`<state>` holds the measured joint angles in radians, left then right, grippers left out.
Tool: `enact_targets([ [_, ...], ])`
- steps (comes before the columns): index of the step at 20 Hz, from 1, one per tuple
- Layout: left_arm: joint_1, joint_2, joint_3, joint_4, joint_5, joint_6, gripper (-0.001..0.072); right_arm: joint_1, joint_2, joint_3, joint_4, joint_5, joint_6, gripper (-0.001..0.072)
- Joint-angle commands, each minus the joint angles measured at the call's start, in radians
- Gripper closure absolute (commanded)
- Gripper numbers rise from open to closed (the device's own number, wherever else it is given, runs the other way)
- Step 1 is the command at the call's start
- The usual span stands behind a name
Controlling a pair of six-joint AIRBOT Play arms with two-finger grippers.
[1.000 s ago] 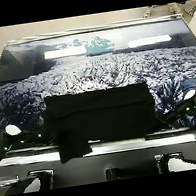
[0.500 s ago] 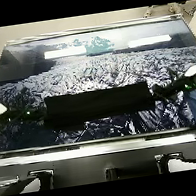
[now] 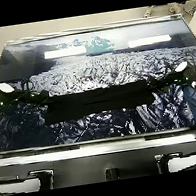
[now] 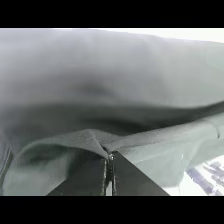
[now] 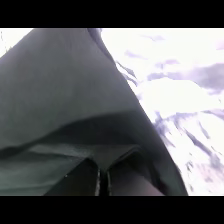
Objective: Fold the clothes and pants, and hang the long-sleeved shirts on hangers.
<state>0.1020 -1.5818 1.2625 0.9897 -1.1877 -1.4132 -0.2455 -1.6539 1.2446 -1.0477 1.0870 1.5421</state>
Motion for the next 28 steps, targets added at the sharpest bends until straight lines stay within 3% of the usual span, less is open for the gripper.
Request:
enact_targets([
  [1, 0.0, -0.064, 0.027, -0.021, 0.011, -0.004, 0.0683, 0.002, -0.032, 0.005, 0.052, -0.027, -0.017, 0.0676],
  [3, 0.003, -0.07, 0.027, -0.021, 0.011, -0.004, 0.0681, 0.002, -0.031, 0.005, 0.053, -0.026, -0.009, 0.0672],
  [4, 0.003, -0.069, 0.028, -0.022, 0.008, -0.005, 0.064, -0.002, -0.03, 0.008, 0.053, -0.016, -0.009, 0.0622],
  [5, 0.003, -0.069, 0.037, -0.021, -0.014, -0.003, 0.0497, -0.01, -0.028, 0.02, 0.049, 0.004, -0.009, 0.0457],
  [6, 0.01, -0.068, 0.051, -0.013, -0.044, 0.0, 0.0284, -0.026, -0.027, 0.039, 0.047, 0.033, -0.015, 0.0258],
  [7, 0.022, -0.064, 0.063, -0.014, -0.071, -0.001, 0.023, -0.053, -0.027, 0.06, 0.043, 0.068, -0.039, 0.0092],
  [12, 0.048, 0.039, 0.069, -0.019, -0.09, -0.019, 0.023, -0.163, -0.051, 0.073, 0.058, 0.131, -0.079, 0.0],
  [20, -0.053, 0.181, 0.069, -0.039, -0.015, -0.02, 0.0244, -0.092, -0.153, 0.073, 0.233, 0.148, -0.152, 0.0017],
  [21, -0.076, 0.179, 0.069, -0.06, 0.003, -0.019, 0.0244, -0.072, -0.156, 0.073, 0.233, 0.144, -0.153, 0.0089],
  [22, -0.095, 0.179, 0.069, -0.07, 0.025, -0.02, 0.0244, -0.054, -0.156, 0.073, 0.234, 0.141, -0.163, 0.0241],
  [24, -0.14, 0.178, 0.069, -0.074, 0.078, -0.021, 0.0262, -0.045, -0.14, 0.076, 0.246, 0.174, -0.197, 0.0672],
  [25, -0.168, 0.177, 0.068, -0.074, 0.114, -0.032, 0.0325, -0.045, -0.123, 0.078, 0.246, 0.187, -0.201, 0.0675],
  [27, -0.237, 0.165, 0.068, -0.074, 0.184, -0.031, 0.0616, -0.045, -0.067, 0.08, 0.253, 0.204, -0.23, 0.0675],
  [28, -0.283, 0.149, 0.068, -0.074, 0.222, -0.032, 0.0662, -0.045, -0.031, 0.08, 0.259, 0.216, -0.23, 0.0675],
])
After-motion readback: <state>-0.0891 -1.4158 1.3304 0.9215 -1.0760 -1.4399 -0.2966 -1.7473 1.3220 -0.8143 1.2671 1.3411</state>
